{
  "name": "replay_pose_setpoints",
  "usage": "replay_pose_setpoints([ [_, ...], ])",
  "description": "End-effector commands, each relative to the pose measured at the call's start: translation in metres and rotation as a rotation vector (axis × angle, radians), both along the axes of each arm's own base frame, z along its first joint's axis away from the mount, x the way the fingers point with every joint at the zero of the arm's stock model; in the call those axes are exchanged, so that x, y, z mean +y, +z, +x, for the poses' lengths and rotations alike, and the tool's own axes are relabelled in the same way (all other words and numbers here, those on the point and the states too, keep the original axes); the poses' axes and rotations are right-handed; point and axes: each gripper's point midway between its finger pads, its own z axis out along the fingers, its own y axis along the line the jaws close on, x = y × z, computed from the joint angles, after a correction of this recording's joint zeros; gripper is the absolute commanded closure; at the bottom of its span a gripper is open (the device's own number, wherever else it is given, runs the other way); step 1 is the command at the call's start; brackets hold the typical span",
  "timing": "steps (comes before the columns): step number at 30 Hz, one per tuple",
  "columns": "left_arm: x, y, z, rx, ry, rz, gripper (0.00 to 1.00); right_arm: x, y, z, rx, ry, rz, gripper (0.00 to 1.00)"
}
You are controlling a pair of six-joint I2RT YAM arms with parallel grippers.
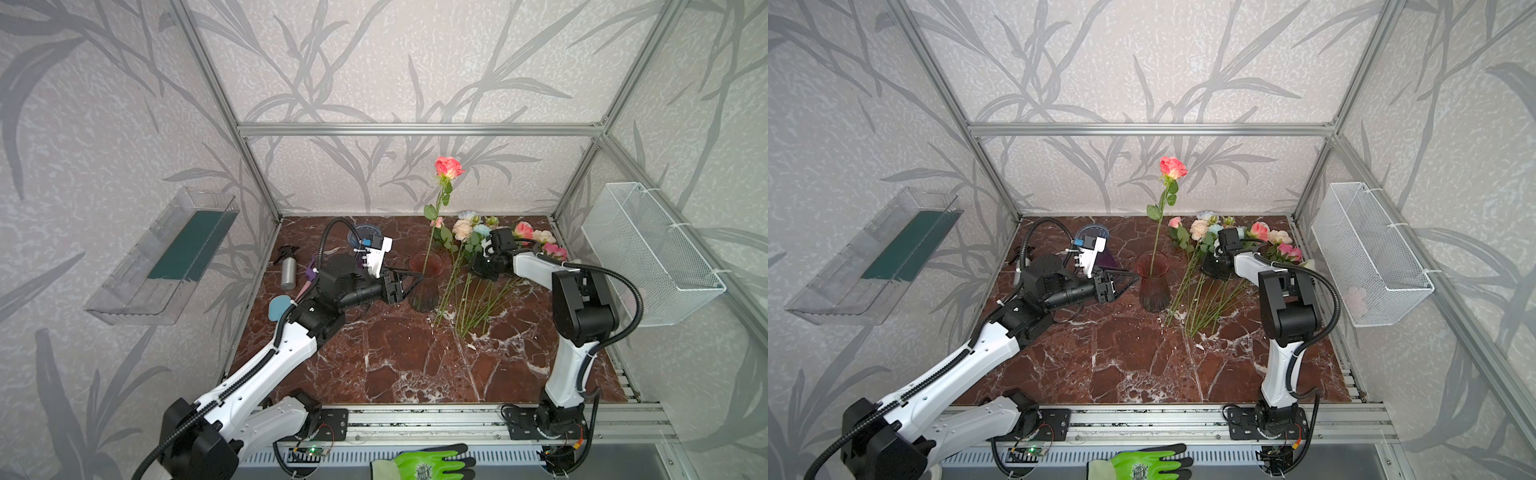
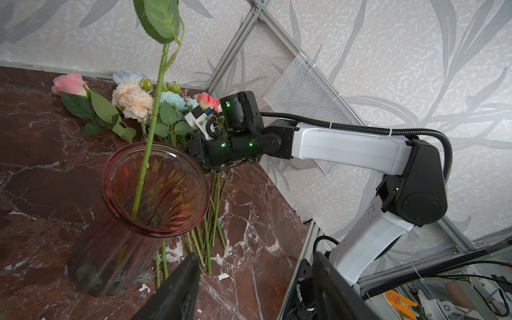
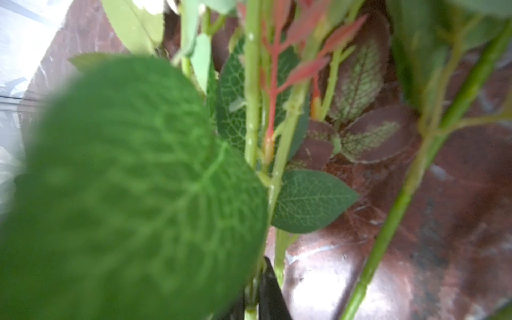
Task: Arrange flowers in a vase
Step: Pick up the flower from the flowers.
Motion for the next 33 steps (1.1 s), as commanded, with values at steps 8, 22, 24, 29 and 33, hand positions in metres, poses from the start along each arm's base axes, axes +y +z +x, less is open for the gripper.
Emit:
replay_pose_setpoints([
  [8, 0.005, 0.022, -0.004, -0.08, 0.012, -0.01, 0.35, -0.005, 0.116, -0.022, -0.293, -0.013, 0.057, 1.0],
  [22, 0.037, 0.035, 0.002, -0.216, 0.192, 0.04, 0.34, -0.002, 0.266, -0.078, -0.744, 0.039, -0.004, 1.0],
  [24, 0.048, 0.038, 0.005, -0.246, 0.253, 0.046, 0.32, 0.006, 0.299, -0.085, -0.827, 0.056, -0.011, 1.0],
  [29, 0.091, 0.044, 0.018, -0.286, 0.482, 0.055, 0.3, 0.026, 0.374, -0.096, -0.997, 0.094, 0.014, 1.0],
  [33, 0.128, 0.042, 0.029, -0.275, 0.659, 0.049, 0.28, 0.042, 0.416, -0.099, -1.074, 0.13, 0.051, 1.0],
])
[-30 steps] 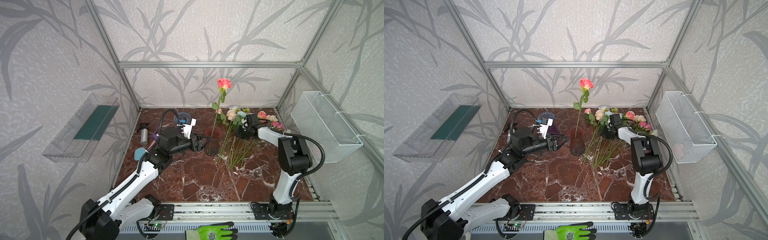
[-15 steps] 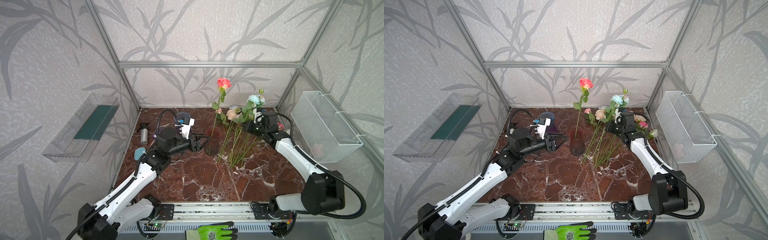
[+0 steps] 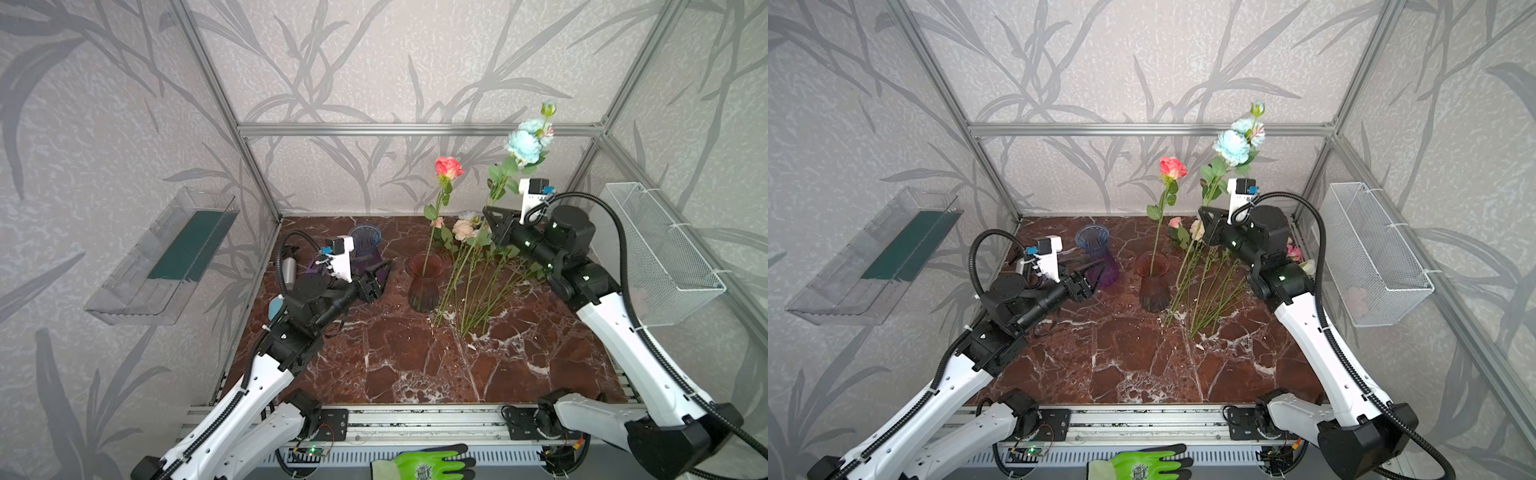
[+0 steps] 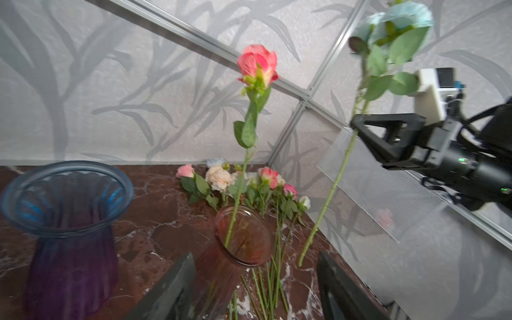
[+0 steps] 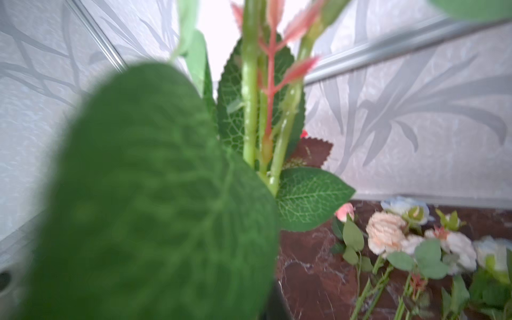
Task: Arrange flowers in a vase
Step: Pick up the flower from the flowers, then place the flower in the vase.
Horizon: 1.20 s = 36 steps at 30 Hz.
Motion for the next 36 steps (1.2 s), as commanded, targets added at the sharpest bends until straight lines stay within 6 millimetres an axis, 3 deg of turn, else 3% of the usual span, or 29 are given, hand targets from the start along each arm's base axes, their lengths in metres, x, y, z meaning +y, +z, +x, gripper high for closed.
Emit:
replay_pose_setpoints([
  [1, 0.04, 0.002, 0.014, -0.015, 0.206, -0.025, 0.28, 0.011, 0.034, 0.001, -0.087, 0.014, -0.007, 1.0],
  [5, 0.056, 0.001, 0.02, -0.009, 0.256, -0.072, 0.28, 0.031, 0.048, 0.007, -0.12, 0.048, -0.012, 1.0],
  [11, 0.057, 0.0, 0.025, 0.001, 0.248, -0.091, 0.28, 0.061, 0.031, 0.026, -0.119, 0.089, -0.05, 1.0],
  [17, 0.054, 0.001, 0.024, -0.001, 0.229, -0.102, 0.28, 0.081, -0.019, 0.036, -0.093, 0.114, -0.093, 1.0],
  [24, 0.05, 0.003, 0.023, -0.004, 0.203, -0.116, 0.28, 0.093, -0.081, 0.028, -0.002, 0.138, -0.121, 0.99],
  [29, 0.046, 0.001, 0.024, 0.007, 0.183, -0.124, 0.28, 0.101, -0.12, 0.018, 0.065, 0.16, -0.134, 0.89],
  [36, 0.034, -0.003, 0.027, 0.037, 0.122, -0.138, 0.28, 0.107, -0.145, 0.007, 0.135, 0.198, -0.169, 0.73],
])
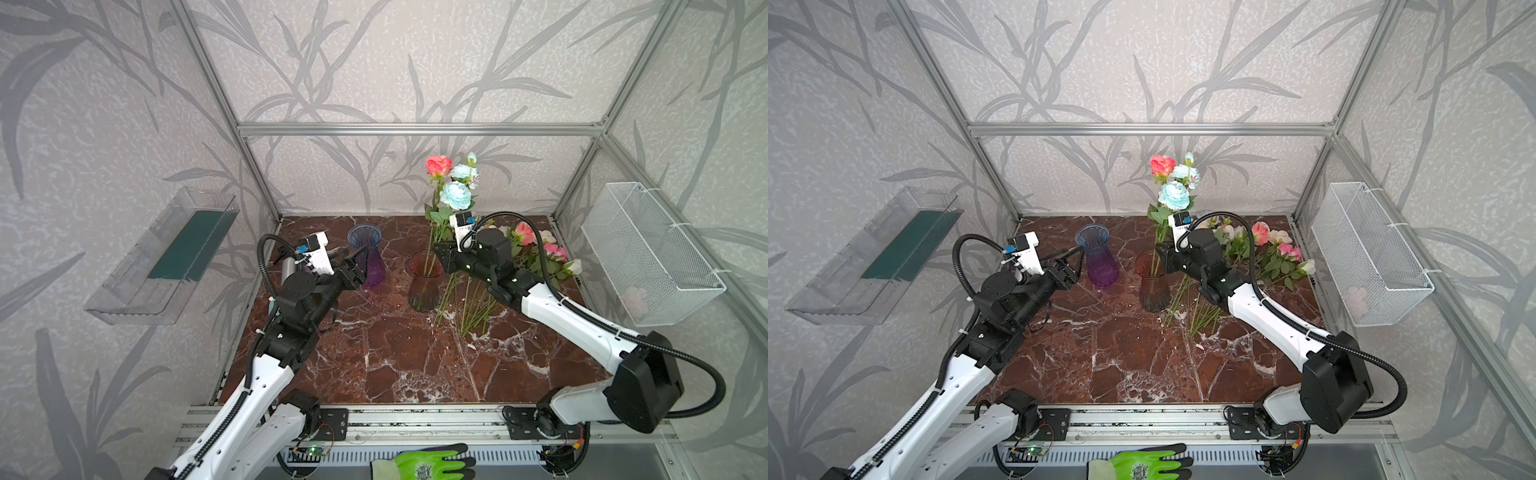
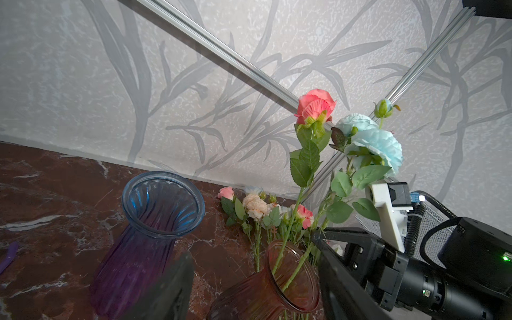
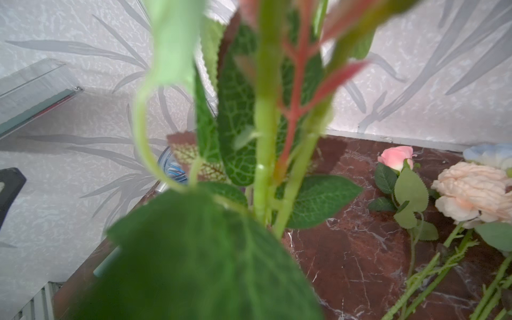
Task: Arrange flowers in a vase
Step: Place the flower in the vase.
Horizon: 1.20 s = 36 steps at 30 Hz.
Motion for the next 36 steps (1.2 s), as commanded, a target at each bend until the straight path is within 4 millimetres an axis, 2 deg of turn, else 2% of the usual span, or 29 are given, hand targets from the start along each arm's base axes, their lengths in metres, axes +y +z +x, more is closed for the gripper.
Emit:
replay_pose_setpoints([
  [1, -0.009, 0.003, 0.0, -0.006, -0.052, -0.034, 0.28, 0.0, 0.019, -0.007, -0.036, 0.012, 0.028, 0.71],
  [10, -0.023, 0.0, 0.002, 0.015, -0.124, -0.021, 0.28, -0.004, 0.008, -0.013, 0.044, 0.012, -0.043, 0.49],
  [19, -0.032, -0.003, 0.004, 0.039, -0.173, -0.036, 0.28, -0.012, 0.008, -0.026, 0.147, 0.02, -0.115, 0.37],
  [24, -0.034, -0.002, 0.003, 0.04, -0.185, -0.041, 0.27, -0.021, -0.001, -0.035, 0.195, 0.01, -0.153, 0.27],
  [27, -0.036, -0.002, 0.002, 0.042, -0.195, -0.047, 0.28, -0.022, -0.007, -0.034, 0.202, 0.007, -0.17, 0.25],
  [31, -0.037, -0.004, 0.004, 0.05, -0.196, -0.047, 0.28, -0.01, -0.012, -0.034, 0.226, 0.07, -0.181, 0.25],
  [36, -0.039, -0.005, 0.004, 0.056, -0.207, -0.052, 0.28, -0.014, -0.026, -0.041, 0.268, 0.074, -0.208, 0.25],
])
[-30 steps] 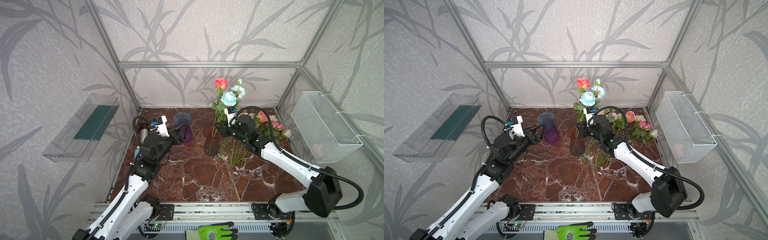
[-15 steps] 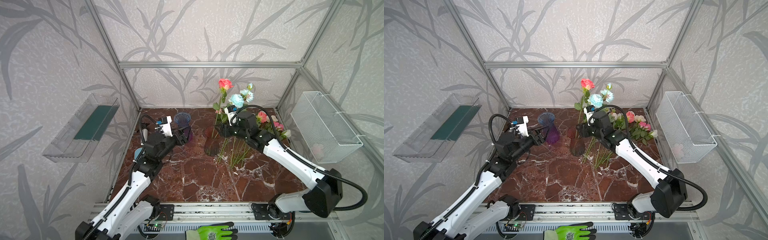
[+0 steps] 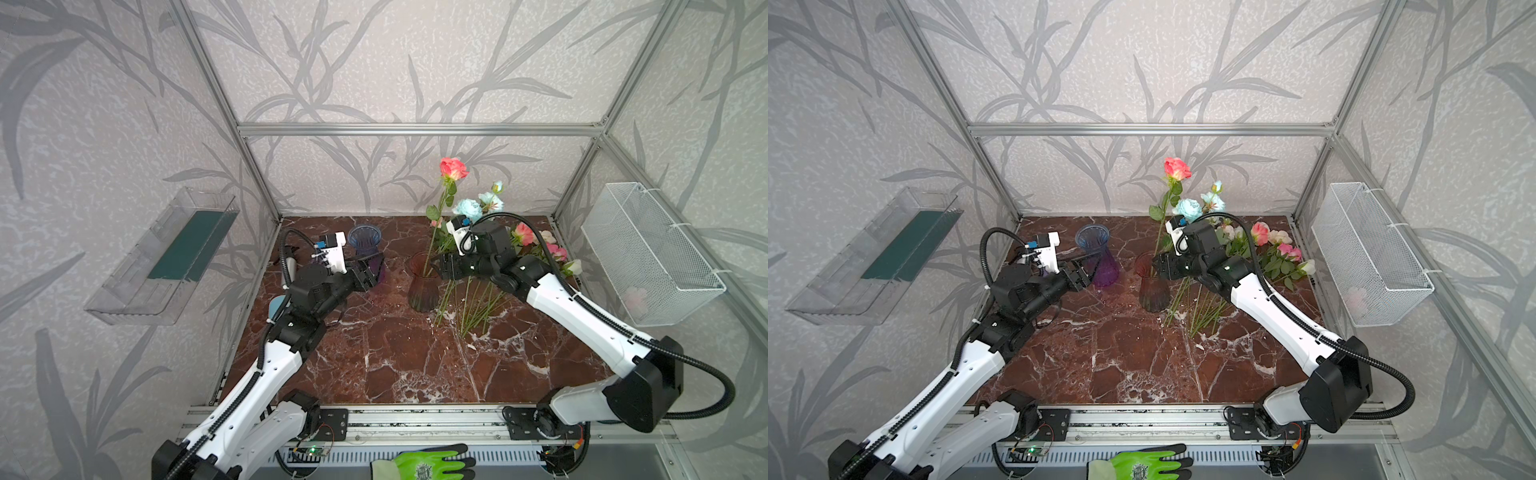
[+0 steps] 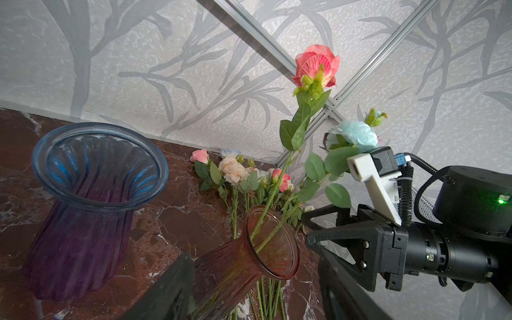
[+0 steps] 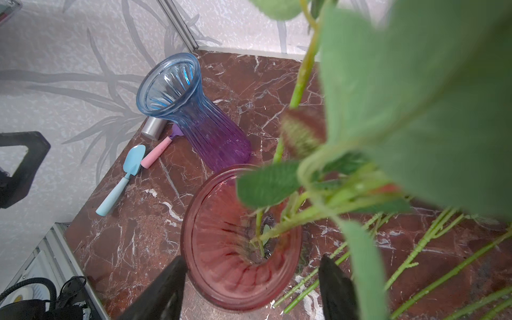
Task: Arrange flowers in a vase
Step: Place the flower in the vase, then pick up the flower from the flowers.
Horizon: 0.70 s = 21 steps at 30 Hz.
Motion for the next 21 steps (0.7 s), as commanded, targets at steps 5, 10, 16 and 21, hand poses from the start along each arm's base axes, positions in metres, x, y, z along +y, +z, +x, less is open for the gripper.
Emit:
replay_pose_setpoints([
  [5, -0.005, 0.024, -0.002, -0.044, -0.033, -0.052, 0.28, -0.009, -0.002, -0.02, 0.011, 0.031, -0.026, 0.25],
  [10, -0.007, 0.024, -0.001, -0.042, -0.041, -0.051, 0.28, -0.013, 0.007, -0.031, 0.007, 0.054, -0.021, 0.25],
  [16, -0.009, 0.023, -0.001, -0.046, -0.054, -0.038, 0.28, -0.031, 0.013, -0.047, -0.021, 0.046, -0.061, 0.24],
  [21, -0.011, 0.024, -0.002, -0.05, -0.065, -0.034, 0.28, -0.043, 0.014, -0.048, -0.009, 0.02, -0.042, 0.25],
])
